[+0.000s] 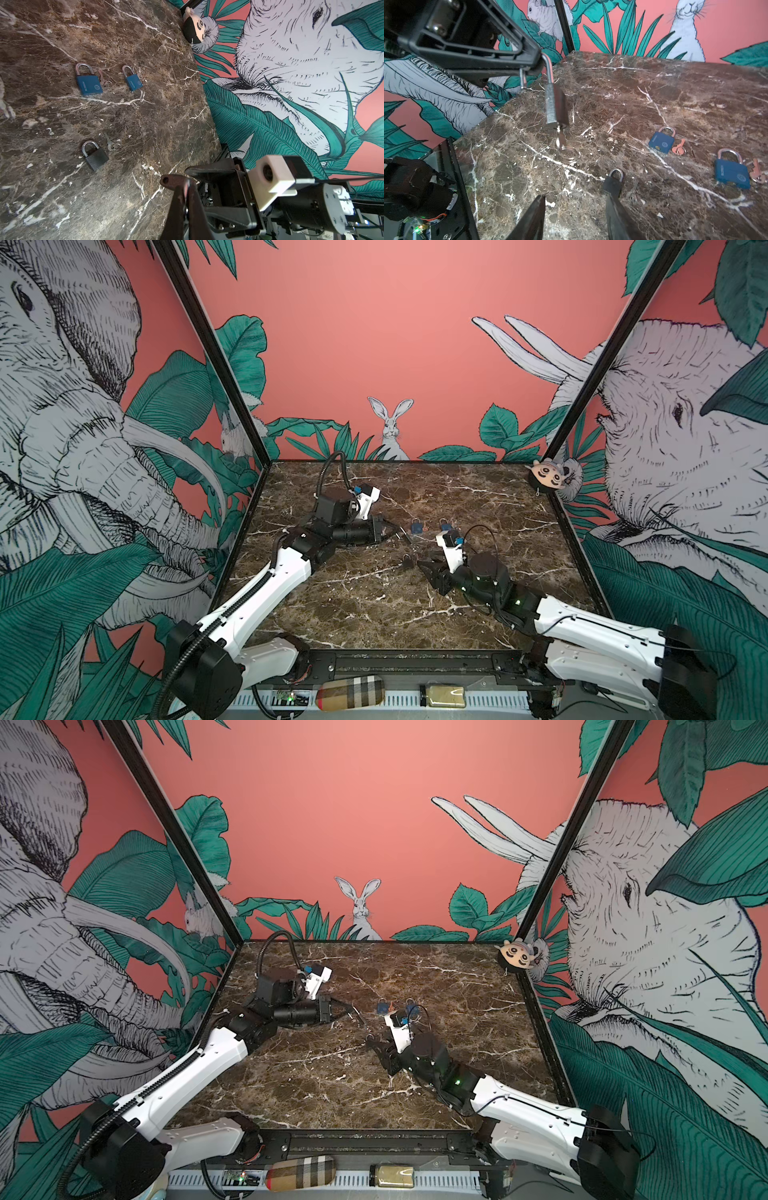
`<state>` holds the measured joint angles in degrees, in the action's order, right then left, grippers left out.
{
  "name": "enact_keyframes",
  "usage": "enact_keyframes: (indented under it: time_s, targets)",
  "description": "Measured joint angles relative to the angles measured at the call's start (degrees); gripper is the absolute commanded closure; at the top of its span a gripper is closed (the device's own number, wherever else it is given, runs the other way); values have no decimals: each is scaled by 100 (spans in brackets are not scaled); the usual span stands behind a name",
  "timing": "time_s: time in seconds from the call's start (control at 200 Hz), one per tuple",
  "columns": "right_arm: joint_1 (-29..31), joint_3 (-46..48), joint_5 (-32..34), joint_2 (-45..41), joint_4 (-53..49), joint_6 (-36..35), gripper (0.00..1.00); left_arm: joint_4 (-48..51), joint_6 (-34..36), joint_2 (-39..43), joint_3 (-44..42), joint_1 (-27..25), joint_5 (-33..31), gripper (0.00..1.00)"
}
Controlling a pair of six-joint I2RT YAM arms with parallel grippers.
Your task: Lock with the key
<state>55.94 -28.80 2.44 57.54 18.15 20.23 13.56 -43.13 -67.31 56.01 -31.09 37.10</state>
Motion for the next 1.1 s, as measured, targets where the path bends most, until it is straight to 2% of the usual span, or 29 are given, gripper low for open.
enact_keyframes:
  time_s: [0.21, 0.5, 1.1]
  targets:
    - [560, 7, 780, 468, 1390, -682, 49, 0, -105, -2, 0, 0, 0, 100]
    - [603, 46, 1528, 933, 2398, -1071, 53, -9, -212, -2, 0, 0, 9, 100]
    - [470, -52, 1425, 1279, 2472, -1123, 65, -17, -343, 24, 0, 0, 35, 100]
